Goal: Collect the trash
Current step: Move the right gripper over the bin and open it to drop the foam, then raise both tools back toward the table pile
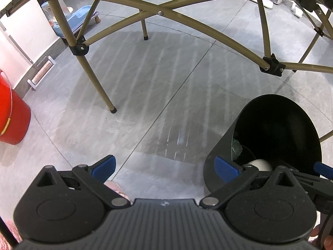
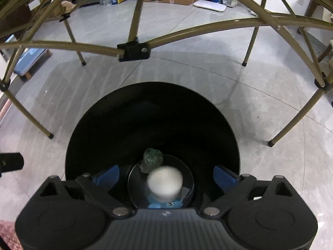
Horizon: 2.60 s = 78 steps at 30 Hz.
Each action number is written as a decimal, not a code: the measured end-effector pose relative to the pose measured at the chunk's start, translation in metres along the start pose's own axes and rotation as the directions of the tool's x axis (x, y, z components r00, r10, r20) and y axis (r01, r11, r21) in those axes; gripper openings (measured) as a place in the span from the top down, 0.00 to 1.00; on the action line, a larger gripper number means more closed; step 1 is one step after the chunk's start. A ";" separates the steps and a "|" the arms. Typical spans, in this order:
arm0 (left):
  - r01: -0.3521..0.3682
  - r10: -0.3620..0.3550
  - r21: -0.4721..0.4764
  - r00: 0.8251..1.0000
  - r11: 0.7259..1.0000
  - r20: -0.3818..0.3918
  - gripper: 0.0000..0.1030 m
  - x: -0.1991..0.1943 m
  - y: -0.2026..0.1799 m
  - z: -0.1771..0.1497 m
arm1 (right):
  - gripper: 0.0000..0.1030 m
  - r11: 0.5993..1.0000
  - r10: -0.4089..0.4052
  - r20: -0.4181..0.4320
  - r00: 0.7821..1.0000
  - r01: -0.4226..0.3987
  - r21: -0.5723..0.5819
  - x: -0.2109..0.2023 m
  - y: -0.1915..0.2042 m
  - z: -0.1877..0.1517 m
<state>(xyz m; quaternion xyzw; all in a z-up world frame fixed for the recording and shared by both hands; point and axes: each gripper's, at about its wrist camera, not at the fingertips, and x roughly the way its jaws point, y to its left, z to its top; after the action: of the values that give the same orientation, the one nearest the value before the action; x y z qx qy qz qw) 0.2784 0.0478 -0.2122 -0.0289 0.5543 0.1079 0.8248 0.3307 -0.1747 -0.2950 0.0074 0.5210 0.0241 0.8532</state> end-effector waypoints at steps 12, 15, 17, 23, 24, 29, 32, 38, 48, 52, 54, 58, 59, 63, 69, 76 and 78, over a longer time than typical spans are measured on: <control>0.009 -0.009 0.007 1.000 1.000 0.004 0.00 -0.002 -0.003 -0.001 | 0.02 1.000 -0.005 0.007 1.000 0.005 0.010 -0.004 -0.004 0.001; 0.020 -0.020 0.005 1.000 1.000 0.009 0.00 -0.004 -0.003 0.000 | 0.02 1.000 -0.008 0.015 1.000 0.008 0.009 -0.008 -0.006 0.001; 0.036 -0.036 0.000 0.999 0.999 0.018 0.00 -0.007 -0.003 0.000 | 0.02 1.000 -0.010 0.021 1.000 0.010 0.011 -0.011 -0.007 0.001; 0.052 -0.051 -0.006 0.997 0.999 0.049 0.00 -0.014 -0.005 0.001 | 0.02 1.000 -0.010 0.051 0.999 0.008 0.024 -0.023 -0.012 0.003; 0.060 -0.059 -0.008 0.997 0.998 0.056 0.00 -0.016 -0.005 0.002 | 0.02 1.000 -0.010 0.059 0.998 0.008 0.025 -0.026 -0.014 0.004; 0.088 -0.086 -0.010 0.989 0.996 0.121 0.00 -0.030 -0.007 0.004 | 0.02 0.999 -0.012 0.111 0.994 0.007 0.046 -0.042 -0.022 0.007; 0.096 -0.093 -0.011 0.982 0.995 0.167 0.00 -0.039 -0.009 0.005 | 0.01 0.998 -0.003 0.149 0.989 -0.007 0.063 -0.052 -0.027 0.010; 0.107 -0.094 -0.028 0.951 0.994 0.295 0.00 -0.066 -0.010 0.007 | 0.00 0.997 0.002 0.250 0.968 -0.020 0.069 -0.078 -0.036 0.014; 0.097 -0.060 -0.044 0.851 0.994 0.522 0.00 -0.115 -0.024 0.008 | 0.00 0.998 -0.001 0.447 0.894 -0.029 0.058 -0.129 -0.049 0.021; 0.121 -0.080 -0.032 0.809 0.992 0.583 0.00 -0.135 -0.030 0.013 | 0.00 0.998 -0.002 0.537 0.844 -0.033 0.054 -0.153 -0.053 0.025; 0.132 -0.089 -0.028 0.795 0.991 0.600 0.00 -0.141 -0.031 0.018 | 0.00 0.998 0.006 0.579 0.815 -0.041 0.048 -0.163 -0.055 0.028; 0.132 -0.091 -0.017 0.766 0.991 0.636 0.00 -0.152 -0.035 0.029 | 0.00 0.998 0.029 0.635 0.772 -0.061 0.028 -0.178 -0.058 0.033; 0.135 -0.092 -0.017 0.757 0.991 0.647 0.00 -0.154 -0.035 0.032 | 0.00 0.998 0.033 0.645 0.764 -0.059 0.019 -0.180 -0.057 0.036; 0.160 -0.093 -0.034 0.723 0.987 0.685 0.00 -0.158 -0.028 0.046 | 0.00 0.999 0.035 0.687 0.726 -0.040 -0.008 -0.186 -0.047 0.044; 0.166 -0.058 -0.082 0.696 0.983 0.716 0.00 -0.160 -0.015 0.069 | 0.00 0.994 0.099 0.704 0.704 -0.040 -0.100 -0.181 -0.023 0.064; 0.154 -0.030 -0.116 0.715 0.981 0.699 0.00 -0.151 0.006 0.096 | 0.00 0.988 0.126 0.719 0.684 -0.021 -0.153 -0.159 0.013 0.096; 0.143 -0.018 -0.123 0.718 0.982 0.696 0.00 -0.149 0.012 0.103 | 0.00 0.987 0.139 0.719 0.681 -0.033 -0.160 -0.153 0.021 0.103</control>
<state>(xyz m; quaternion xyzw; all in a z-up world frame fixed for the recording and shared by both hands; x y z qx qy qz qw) 0.3153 0.0553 -0.0345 -0.0799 0.1936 0.1210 0.9703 0.3521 -0.1596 -0.1115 -0.0165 0.1357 0.0941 0.9861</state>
